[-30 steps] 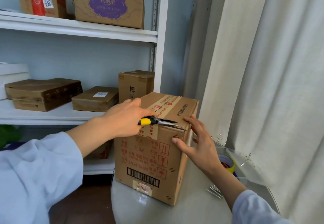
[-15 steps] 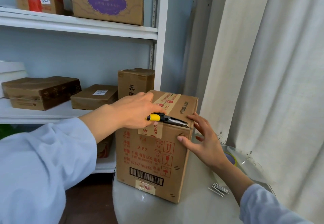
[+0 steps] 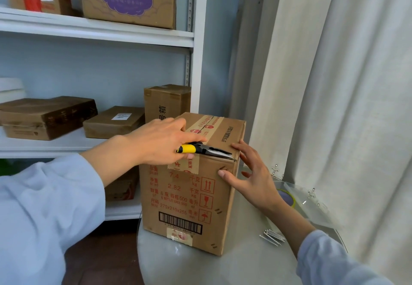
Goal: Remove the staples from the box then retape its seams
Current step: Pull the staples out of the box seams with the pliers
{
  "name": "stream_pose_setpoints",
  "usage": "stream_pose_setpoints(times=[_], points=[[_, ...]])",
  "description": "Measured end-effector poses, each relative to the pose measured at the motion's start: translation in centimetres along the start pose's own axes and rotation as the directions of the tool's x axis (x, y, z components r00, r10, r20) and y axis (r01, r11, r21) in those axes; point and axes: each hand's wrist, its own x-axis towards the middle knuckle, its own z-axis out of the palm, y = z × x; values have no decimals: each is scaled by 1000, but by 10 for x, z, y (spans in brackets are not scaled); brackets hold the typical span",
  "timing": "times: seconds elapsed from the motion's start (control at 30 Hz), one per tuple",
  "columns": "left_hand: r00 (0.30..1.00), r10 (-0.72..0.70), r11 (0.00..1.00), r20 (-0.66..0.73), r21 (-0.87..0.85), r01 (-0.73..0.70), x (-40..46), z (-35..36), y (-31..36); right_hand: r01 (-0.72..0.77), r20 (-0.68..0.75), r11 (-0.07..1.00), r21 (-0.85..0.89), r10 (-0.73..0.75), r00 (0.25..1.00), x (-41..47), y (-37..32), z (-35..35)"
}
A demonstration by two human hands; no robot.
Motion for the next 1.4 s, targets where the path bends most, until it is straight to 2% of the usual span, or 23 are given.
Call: stream_pose_setpoints(times=[0.17, 0.33, 0.47, 0.6, 0.77, 0.97, 1.07, 1.27, 1.4], points=[[1000, 17, 999, 22, 35, -18, 2, -7, 0, -9, -5, 1000, 9, 9, 1000, -1, 0, 1], [999, 28, 997, -22, 71, -27, 1, -8, 1, -15, 2, 1000, 11, 15, 1000, -1, -1, 1], [999, 10, 1000, -37, 5, -10, -7, -2, 8, -20, 6, 1000, 7, 20, 1000, -2, -1, 1], [995, -72, 996, -70, -55, 68, -19, 4, 18, -15, 3, 1000, 2, 15, 1000, -3, -3, 1], [973, -159, 987, -169, -36, 155, -32, 17, 35, -19, -1, 1000, 15, 19, 1000, -5, -4, 1], [928, -262, 964, -263, -103, 243, -38, 30, 53, -20, -11, 999, 31, 20, 1000, -4, -2, 4], [921, -297, 951, -254, -165, 261, -44, 44, 58, -18, -18, 999, 34, 19, 1000, -3, -3, 4], [956, -245, 966, -160, -120, 228, -41, 24, 45, -18, -10, 999, 38, 19, 1000, -2, -1, 4], [947, -239, 971, -215, -57, 232, -34, 9, 35, -12, -11, 999, 35, 13, 1000, -3, -1, 3]])
